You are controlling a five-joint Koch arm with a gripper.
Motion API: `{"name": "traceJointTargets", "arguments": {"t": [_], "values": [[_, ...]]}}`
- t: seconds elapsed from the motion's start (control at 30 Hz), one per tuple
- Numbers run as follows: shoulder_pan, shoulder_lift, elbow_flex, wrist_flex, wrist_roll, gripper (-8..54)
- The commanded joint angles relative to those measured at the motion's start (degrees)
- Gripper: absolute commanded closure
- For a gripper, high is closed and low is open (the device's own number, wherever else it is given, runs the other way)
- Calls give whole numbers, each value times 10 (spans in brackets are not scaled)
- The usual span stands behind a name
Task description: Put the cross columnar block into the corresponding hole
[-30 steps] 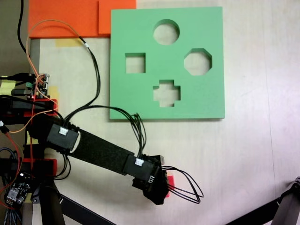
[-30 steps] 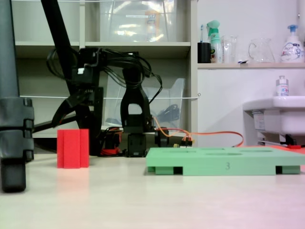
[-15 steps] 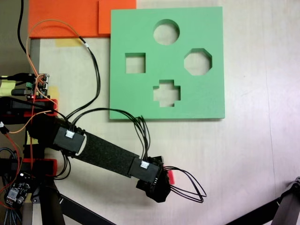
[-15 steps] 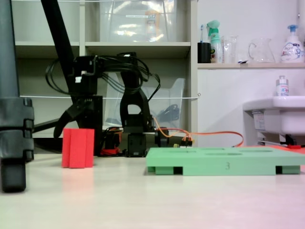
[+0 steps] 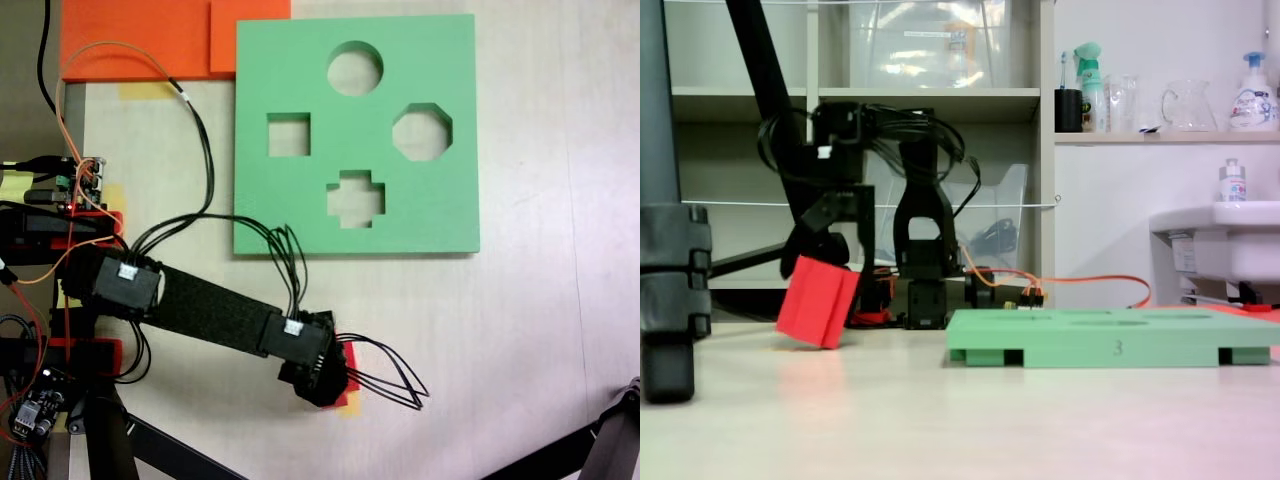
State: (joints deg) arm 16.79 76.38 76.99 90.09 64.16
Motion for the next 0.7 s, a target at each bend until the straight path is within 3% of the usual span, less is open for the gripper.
{"name": "traceJointTargets", "arguments": {"t": [0.0,0.23,0.47,0.67], "values": [[-11,60,-7,57,53,257],[-88,142,-7,69,175,272],[-258,142,-16,-8,395,272],[-395,115,-17,-154,480,270]]}}
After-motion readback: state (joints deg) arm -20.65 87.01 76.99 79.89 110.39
